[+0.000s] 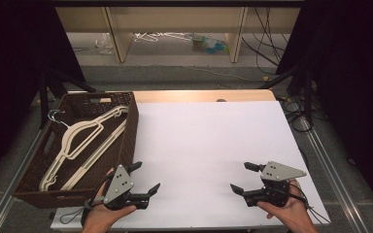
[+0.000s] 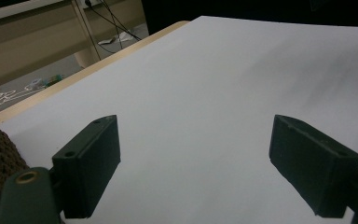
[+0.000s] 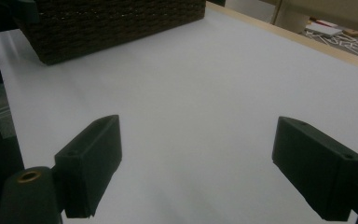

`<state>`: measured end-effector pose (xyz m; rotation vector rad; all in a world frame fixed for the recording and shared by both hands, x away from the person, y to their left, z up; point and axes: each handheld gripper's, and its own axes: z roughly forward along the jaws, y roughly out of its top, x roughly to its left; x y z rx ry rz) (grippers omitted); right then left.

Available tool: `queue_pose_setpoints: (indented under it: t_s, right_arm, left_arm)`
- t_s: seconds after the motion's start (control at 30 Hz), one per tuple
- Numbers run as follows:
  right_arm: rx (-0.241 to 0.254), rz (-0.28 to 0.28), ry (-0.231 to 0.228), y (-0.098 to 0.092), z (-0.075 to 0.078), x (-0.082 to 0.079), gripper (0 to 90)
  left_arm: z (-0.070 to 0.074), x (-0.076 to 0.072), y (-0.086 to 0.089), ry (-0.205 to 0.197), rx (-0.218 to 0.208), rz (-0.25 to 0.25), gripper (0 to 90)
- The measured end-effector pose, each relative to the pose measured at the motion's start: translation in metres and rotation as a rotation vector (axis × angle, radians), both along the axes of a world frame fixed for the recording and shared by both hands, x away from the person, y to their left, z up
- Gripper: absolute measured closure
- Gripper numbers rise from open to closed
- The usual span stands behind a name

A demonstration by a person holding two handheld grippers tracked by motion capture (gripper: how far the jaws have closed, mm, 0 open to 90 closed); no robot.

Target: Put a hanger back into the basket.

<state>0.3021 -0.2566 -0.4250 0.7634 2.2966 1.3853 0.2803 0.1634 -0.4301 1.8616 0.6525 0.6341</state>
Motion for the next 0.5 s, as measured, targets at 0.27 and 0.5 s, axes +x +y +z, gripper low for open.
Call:
queue_pose_setpoints:
  t_s: [0.27,0.5]
  right_arm:
    - [0.016,-0.006,-0.022,0.000,0.000,-0.011,16.8]
    - [0.008,0.003,-0.018,0.000,-0.002,-0.011,16.8]
  left_arm:
    - [-0.003,-0.007,0.010,-0.005,-0.036,0.020,17.6]
    - [-0.002,-0.008,0.006,-0.021,-0.036,-0.008,16.3]
